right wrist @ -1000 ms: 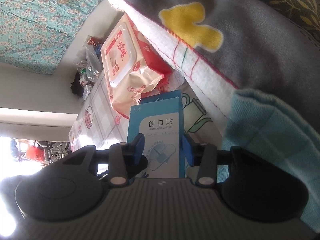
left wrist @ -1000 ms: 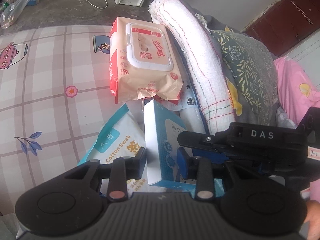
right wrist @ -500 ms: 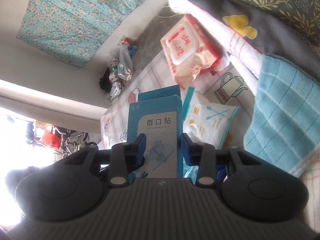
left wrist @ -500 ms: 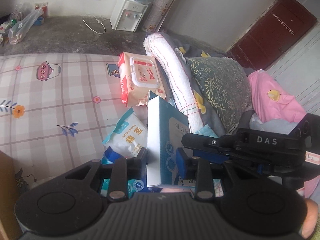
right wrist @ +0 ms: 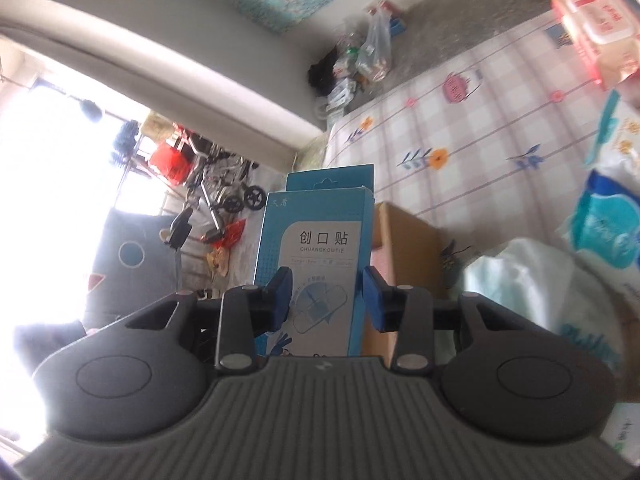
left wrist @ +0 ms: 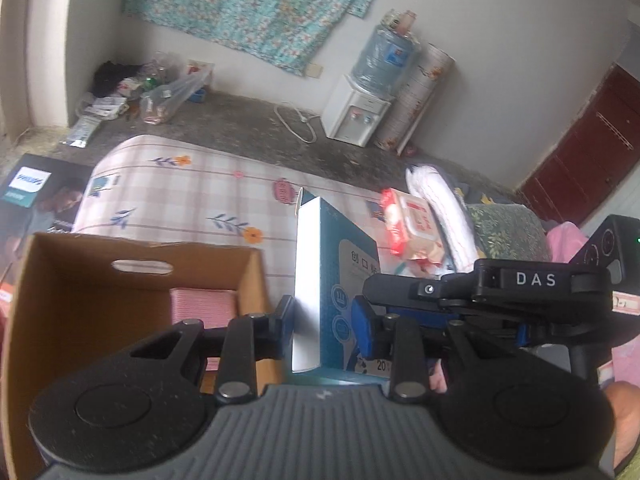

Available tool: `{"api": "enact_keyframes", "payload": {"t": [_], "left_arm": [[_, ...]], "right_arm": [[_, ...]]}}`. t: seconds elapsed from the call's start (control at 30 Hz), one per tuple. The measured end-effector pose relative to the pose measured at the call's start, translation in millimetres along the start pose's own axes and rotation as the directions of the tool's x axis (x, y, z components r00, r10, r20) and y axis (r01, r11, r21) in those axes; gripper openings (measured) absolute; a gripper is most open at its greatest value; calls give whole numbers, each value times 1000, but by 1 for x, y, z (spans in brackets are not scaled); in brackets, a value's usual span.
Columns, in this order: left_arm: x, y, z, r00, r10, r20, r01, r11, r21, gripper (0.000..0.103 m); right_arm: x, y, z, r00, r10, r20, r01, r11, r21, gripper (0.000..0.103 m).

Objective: Organize soft objects
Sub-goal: 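Lower the bandage box into the cardboard box beside the sponge, open left gripper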

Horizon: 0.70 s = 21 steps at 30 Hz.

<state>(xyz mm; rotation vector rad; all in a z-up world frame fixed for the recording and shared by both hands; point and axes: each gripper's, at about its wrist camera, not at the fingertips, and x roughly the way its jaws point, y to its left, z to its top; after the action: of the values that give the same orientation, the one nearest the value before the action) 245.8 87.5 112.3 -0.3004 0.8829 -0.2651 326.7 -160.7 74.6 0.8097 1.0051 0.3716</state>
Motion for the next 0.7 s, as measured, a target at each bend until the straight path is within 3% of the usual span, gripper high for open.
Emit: {"api": "enact_keyframes", "payload": {"t": [0.2, 0.33, 0.53, 0.7], "left_arm": [[-9, 92, -10, 995, 103, -17, -104, 986, -131, 32], [7, 133, -14, 988, 141, -59, -150, 971, -184, 31], [48, 171, -16, 982, 143, -122, -167, 959, -229, 32], [84, 183, -15, 973, 137, -187, -176, 961, -211, 33]], "right_arm": [[100, 45, -26, 987, -23, -160, 18, 999, -32, 39], [154, 53, -36, 972, -67, -226, 61, 998, -33, 39], [205, 38, -28, 956, -146, -256, 144, 989, -24, 39], [232, 28, -19, 940, -239, -242, 228, 971, -74, 39]]}}
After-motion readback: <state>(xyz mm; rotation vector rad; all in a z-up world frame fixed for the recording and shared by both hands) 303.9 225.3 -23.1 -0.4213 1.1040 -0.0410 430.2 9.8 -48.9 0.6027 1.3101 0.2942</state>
